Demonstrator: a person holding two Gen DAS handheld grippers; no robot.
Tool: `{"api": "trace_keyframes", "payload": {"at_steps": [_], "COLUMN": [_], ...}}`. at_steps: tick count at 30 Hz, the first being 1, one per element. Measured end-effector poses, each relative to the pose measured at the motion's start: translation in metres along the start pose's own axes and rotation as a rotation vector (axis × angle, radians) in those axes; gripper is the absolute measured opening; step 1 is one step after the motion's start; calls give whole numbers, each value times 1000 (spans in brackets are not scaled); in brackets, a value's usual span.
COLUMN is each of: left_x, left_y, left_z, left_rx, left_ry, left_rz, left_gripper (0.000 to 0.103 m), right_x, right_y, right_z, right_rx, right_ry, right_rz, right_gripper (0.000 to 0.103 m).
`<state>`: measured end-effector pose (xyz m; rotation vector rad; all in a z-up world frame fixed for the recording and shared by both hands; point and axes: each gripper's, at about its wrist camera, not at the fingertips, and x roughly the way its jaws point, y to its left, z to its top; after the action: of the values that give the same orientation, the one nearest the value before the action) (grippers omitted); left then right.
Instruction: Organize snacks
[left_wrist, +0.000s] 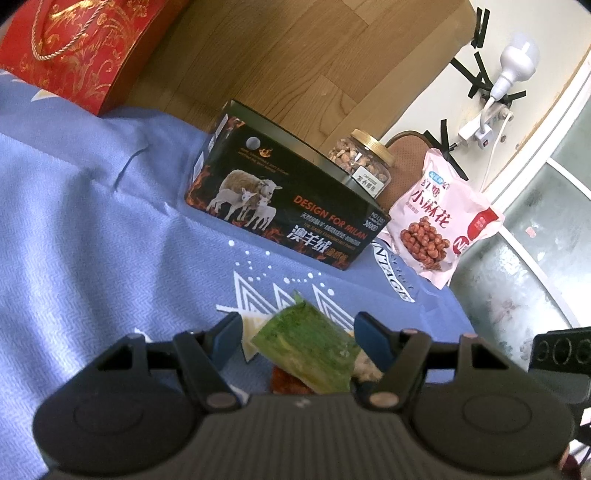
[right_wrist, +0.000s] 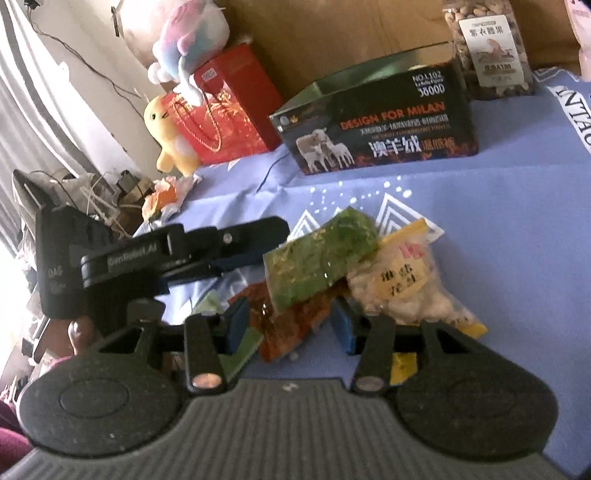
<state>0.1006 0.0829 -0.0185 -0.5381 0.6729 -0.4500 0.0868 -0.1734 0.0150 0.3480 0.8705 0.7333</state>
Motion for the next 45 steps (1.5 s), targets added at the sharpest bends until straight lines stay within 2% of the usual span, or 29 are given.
{"api": "trace_keyframes", "payload": {"at_steps": [6,12,13,14,18,20,22,27,30,35,40,43,45], "left_x": [3,4,4,4,2,3,2,-1,-5,-20,-26,-15,-8], "left_y": [-4,-7,-6,-6,-7,-3,1,2,5,8,2,0,-1], "left_z": [-2,-3,-3,-3,-3,-2,-1,1,2,4,-6,-6,-3], "left_rx": [15,32,31,29,35,11,-13,-15,-35,-114,-137,-152,-157], "left_ry": [23,36,36,39,28,31,27,7,0,18,83,110,111], "left_rz": [-24,-38,-48,-63,-64,-59,-54,-47,-55,-110,-117,-112,-104], "left_gripper": [58,52,46,44,43,43,43,44,44,45,45,45,45], "right_x": [5,16,16,17,20,24,21,0,-7,1,21,30,30], "right_y": [3,22,25,29,44,45,40,26,9,-17,-31,-40,-47], "right_z": [1,-1,-1,-1,-5,-6,-5,6,23,44,54,56,55], "right_rx": [-9,-130,-154,-178,-282,-293,-273,-239,-166,-92,-49,-30,25], "right_ry": [-29,-53,-58,-55,-62,-42,-36,-100,-120,-82,-39,-18,-16], "right_rz": [-20,-80,-76,-59,-52,-54,-48,-100,-125,-118,-87,-118,-79], "right_gripper": [51,48,32,19,20,21,21,21,29,32,32,36,37]}}
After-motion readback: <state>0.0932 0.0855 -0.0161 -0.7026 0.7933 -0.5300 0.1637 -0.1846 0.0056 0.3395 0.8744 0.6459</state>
